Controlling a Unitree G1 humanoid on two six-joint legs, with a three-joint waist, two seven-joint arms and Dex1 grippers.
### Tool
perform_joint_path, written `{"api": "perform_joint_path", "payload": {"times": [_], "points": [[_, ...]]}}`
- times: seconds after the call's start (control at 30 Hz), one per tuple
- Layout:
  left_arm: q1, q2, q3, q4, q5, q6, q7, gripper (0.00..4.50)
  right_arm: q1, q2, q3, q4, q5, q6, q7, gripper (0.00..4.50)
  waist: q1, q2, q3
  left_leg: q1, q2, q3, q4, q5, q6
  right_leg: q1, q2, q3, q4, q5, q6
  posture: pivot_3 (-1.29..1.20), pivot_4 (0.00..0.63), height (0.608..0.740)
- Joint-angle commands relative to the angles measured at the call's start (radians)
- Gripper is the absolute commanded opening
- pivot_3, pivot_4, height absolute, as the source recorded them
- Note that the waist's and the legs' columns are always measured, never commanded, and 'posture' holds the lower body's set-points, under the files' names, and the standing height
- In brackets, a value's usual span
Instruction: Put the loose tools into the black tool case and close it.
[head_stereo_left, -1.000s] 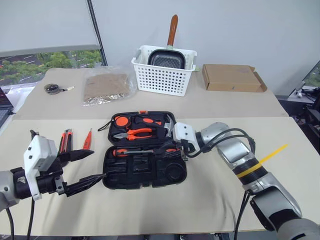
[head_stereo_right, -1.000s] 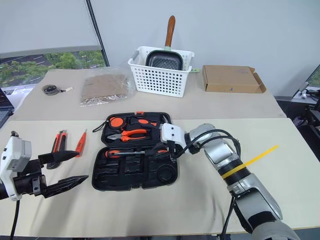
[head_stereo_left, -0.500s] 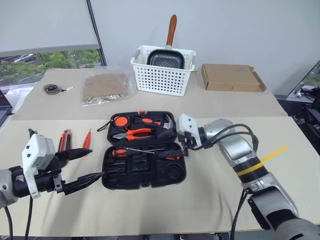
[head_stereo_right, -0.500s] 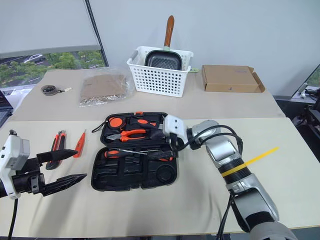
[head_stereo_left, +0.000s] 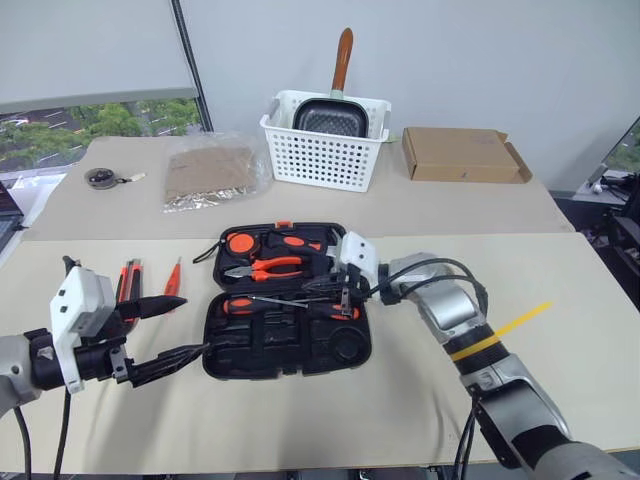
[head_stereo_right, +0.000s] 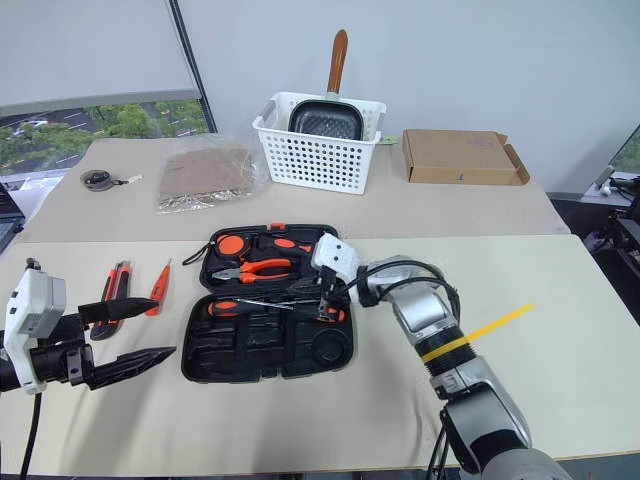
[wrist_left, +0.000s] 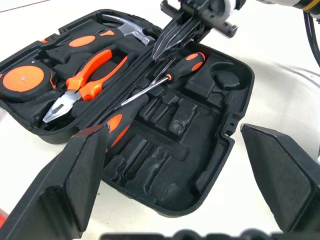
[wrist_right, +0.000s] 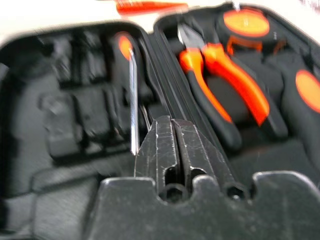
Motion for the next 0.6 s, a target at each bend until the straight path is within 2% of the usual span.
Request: {"api": "perform_joint_path", "payload": {"times": [0.03,0.1,0.27,0.5,0.6], "points": [[-0.001,0.012,0.007,-0.002,0.007,-0.027,-0.012,4.50,0.033,-0.020,0.040,-0.053,-0.011,0.000,0.047,0.07,0.000,0.000,0.000,0.000,0.000,0.000,0.000,0.000,0.000,0.000,0.000,0.000,0.000,0.000,0.000,0.00,0.150,0.700],[-0.002,0.012,0.005,0.000,0.010,-0.029,-0.014,4.50,0.052,-0.024,0.050,-0.090,0.007,-0.008,0.080,0.07,0.000,0.000,0.000,0.000,0.000,0.000,0.000,0.000,0.001,0.000,0.000,0.000,0.000,0.000,0.000,0.00,0.150,0.700],[-0.006,0.011,-0.004,0.005,0.014,-0.032,-0.017,4.50,0.033,0.004,0.002,-0.057,-0.009,-0.064,0.009,0.07,-0.001,0.000,0.000,0.000,0.000,0.000,0.000,-0.001,0.002,0.000,0.001,0.001,0.000,0.000,0.000,0.00,0.150,0.700],[-0.008,0.009,-0.016,0.016,0.026,-0.046,-0.024,4.50,0.046,0.048,-0.107,-0.128,0.165,-0.054,0.064,0.07,0.000,0.000,0.000,0.000,0.002,0.000,0.000,-0.001,0.002,0.000,0.004,0.003,0.000,0.000,0.000,0.00,0.150,0.700],[-0.010,0.007,-0.021,0.018,0.031,-0.050,-0.027,4.50,0.059,0.027,-0.084,-0.128,0.143,-0.046,0.077,0.07,-0.001,0.000,0.000,0.001,0.003,0.000,0.000,-0.001,0.003,0.000,0.006,0.006,0.000,0.000,0.000,0.00,0.150,0.700]]}}
